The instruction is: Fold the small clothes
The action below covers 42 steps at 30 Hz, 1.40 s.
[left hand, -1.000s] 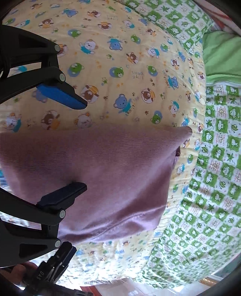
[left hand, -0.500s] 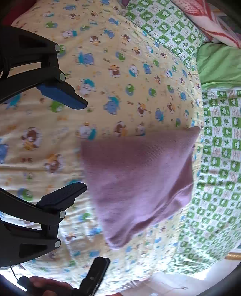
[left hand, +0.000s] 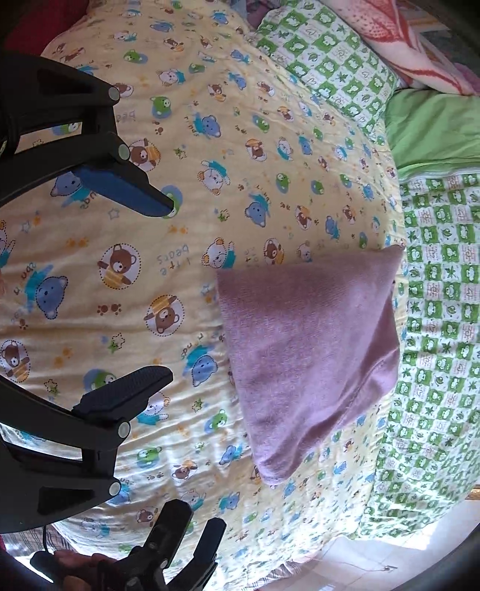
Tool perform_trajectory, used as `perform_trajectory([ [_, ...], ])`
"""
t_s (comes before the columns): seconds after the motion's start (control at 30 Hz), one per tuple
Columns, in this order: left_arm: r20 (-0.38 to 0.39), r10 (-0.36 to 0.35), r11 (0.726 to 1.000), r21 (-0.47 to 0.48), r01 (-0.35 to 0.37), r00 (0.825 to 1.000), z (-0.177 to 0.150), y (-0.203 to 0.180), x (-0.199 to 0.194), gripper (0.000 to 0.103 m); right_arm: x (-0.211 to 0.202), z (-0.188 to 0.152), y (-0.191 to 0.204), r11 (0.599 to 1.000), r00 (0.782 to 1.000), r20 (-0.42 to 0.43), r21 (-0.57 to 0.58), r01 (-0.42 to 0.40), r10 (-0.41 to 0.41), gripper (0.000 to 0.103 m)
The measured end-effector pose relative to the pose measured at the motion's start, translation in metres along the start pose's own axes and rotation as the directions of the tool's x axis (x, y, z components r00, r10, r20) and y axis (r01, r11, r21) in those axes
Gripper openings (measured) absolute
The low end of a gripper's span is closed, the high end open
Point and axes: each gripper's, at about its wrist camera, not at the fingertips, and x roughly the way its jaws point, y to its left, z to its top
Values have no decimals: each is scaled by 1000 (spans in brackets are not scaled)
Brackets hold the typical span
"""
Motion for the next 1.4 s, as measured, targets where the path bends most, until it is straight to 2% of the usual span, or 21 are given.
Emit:
perform_trajectory([
  [0.33, 89, 49, 999, 14, -50, 995, 24, -2, -17, 86, -14, 15, 10, 999, 997, 78, -46, 22, -18, 100],
  [0.5, 86, 59, 998, -9, -59, 995, 29, -1, -10, 87, -15, 29, 8, 998, 993, 118, -55, 33, -26, 102],
  [0.87, 61, 116, 993, -13, -116, 991, 26, 0, 13, 87, 20, 28, 3, 996, 995, 76, -65, 65, -60, 102],
  [1.4, 63, 128, 991, -36, -126, 990, 28, 4, 11, 87, 26, 33, 13, 996, 996, 79, -82, 36, -29, 102],
])
